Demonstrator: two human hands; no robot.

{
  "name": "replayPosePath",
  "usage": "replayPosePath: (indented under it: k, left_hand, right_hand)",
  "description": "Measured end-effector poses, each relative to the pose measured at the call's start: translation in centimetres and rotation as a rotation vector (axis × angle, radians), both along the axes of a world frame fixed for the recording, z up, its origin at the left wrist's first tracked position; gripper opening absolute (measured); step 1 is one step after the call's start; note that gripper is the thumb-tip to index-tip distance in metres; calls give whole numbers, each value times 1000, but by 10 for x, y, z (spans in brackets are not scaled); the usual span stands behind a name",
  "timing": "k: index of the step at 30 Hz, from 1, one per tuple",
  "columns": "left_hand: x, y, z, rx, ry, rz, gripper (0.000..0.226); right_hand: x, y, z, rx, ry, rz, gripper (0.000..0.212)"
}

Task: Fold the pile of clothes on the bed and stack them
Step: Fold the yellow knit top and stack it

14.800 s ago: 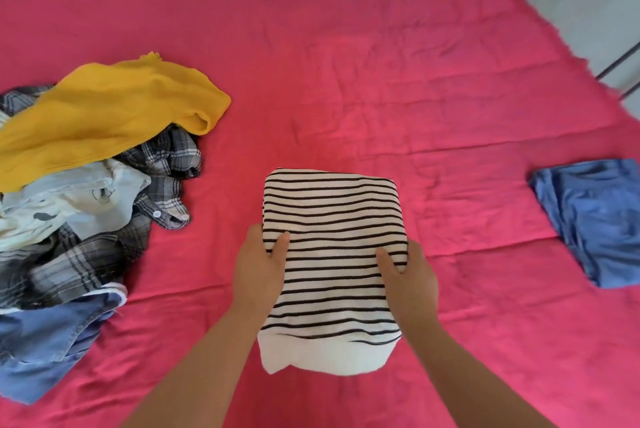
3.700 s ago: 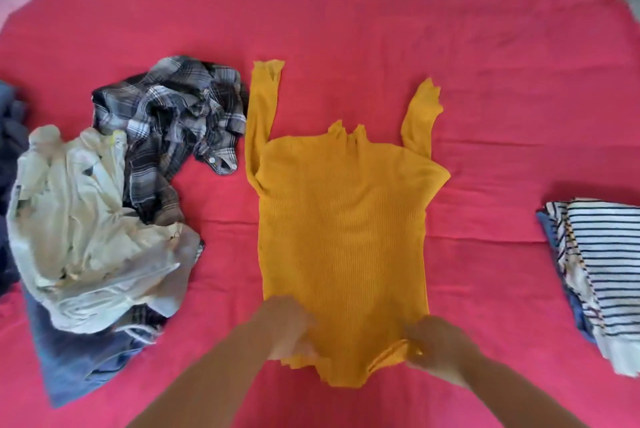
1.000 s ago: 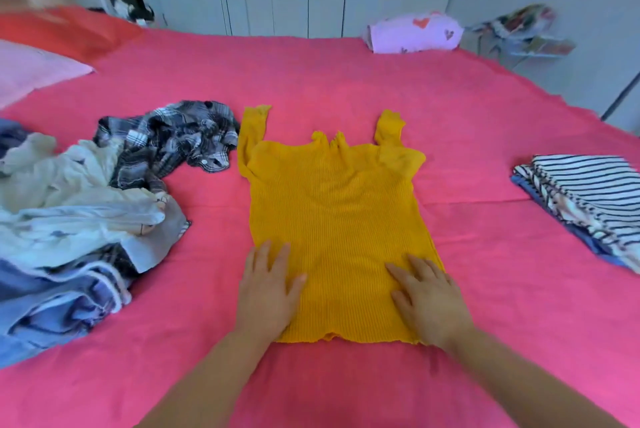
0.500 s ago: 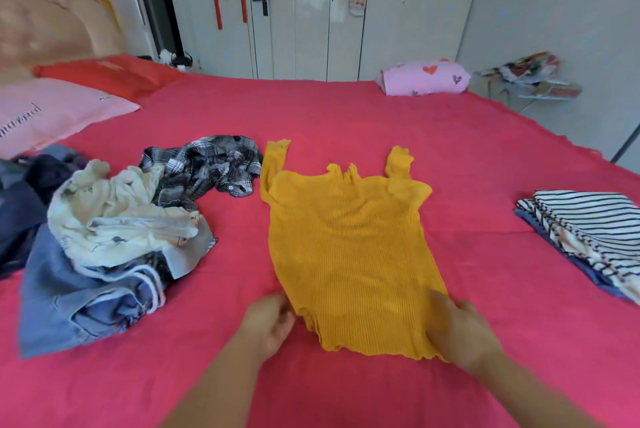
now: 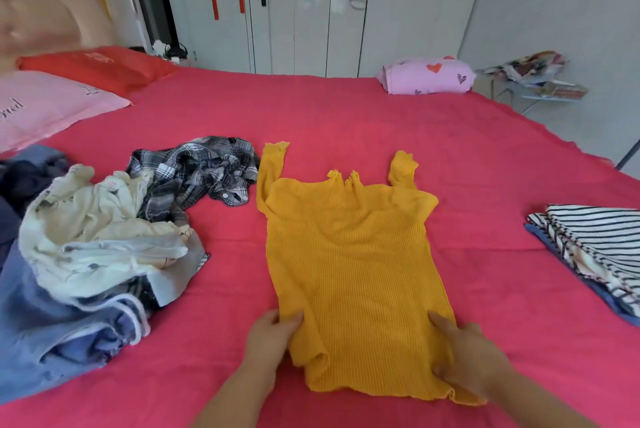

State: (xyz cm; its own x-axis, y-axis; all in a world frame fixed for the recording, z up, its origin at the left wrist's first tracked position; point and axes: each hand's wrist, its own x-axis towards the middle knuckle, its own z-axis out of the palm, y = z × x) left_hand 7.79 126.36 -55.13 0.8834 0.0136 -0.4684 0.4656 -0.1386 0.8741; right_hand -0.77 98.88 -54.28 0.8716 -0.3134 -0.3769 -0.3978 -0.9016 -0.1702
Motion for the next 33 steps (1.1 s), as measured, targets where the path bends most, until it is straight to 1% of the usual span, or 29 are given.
replayPosePath:
  k: [2, 5, 8, 12, 15, 17, 18, 20, 21, 22, 24, 26, 29, 31, 32, 33]
  left_hand:
    - [-7, 9, 7, 220, -151, 28, 30]
    - [-24, 31, 24, 397, -241, 63, 31]
    - [-36, 52, 39, 447, -314, 91, 32]
    - [-65, 66, 50, 442, -373, 95, 42]
    - [-83, 71, 47, 547, -420, -18, 43]
    - [-87, 72, 43, 635, -396, -114, 46]
    - [-86, 72, 42, 705, -374, -180, 49]
    - [-83, 70, 43, 917, -354, -332, 56]
    - [-80, 66, 45, 1015, -381, -379, 57]
    - [-76, 61, 47, 1062, -429, -409, 57]
    - [-63, 45, 49, 1049, -532, -480, 57]
    - [-48, 26, 47, 1045, -610, -594, 59]
    - [-22, 1, 32, 1072, -651, -756, 60]
    - [-5, -11, 20, 1075, -651, -798, 61]
    - [4, -16, 13, 1076, -650, -804, 62]
    - [12, -19, 6, 1088, -645, -810, 65]
  right_hand:
    - [-4, -1, 0, 46, -68, -5, 78]
    - [-25, -1, 4, 101, -221, -67, 61]
    - [-46, -2, 14, 128, -327, -105, 55]
    - [-72, -6, 31, 91, -323, -71, 54]
    - [-87, -9, 39, 60, -309, -60, 52]
    - [-91, -12, 39, 18, -237, -21, 53]
    - [-91, -12, 39, -13, -196, 4, 55]
    - [-87, -10, 41, -56, -127, 31, 60]
    - [-82, -9, 41, -69, -114, 38, 62]
    - [-74, -8, 41, -77, -120, 39, 63]
    - [-56, -1, 39, -81, -150, 52, 62]
    - [-35, 14, 35, -82, -189, 114, 59]
    - [-1, 34, 21, -116, -242, 233, 56]
    - [19, 39, 7, -119, -252, 270, 56]
    - [28, 40, -2, -122, -262, 271, 63]
    - [35, 39, -11, -124, -281, 267, 79]
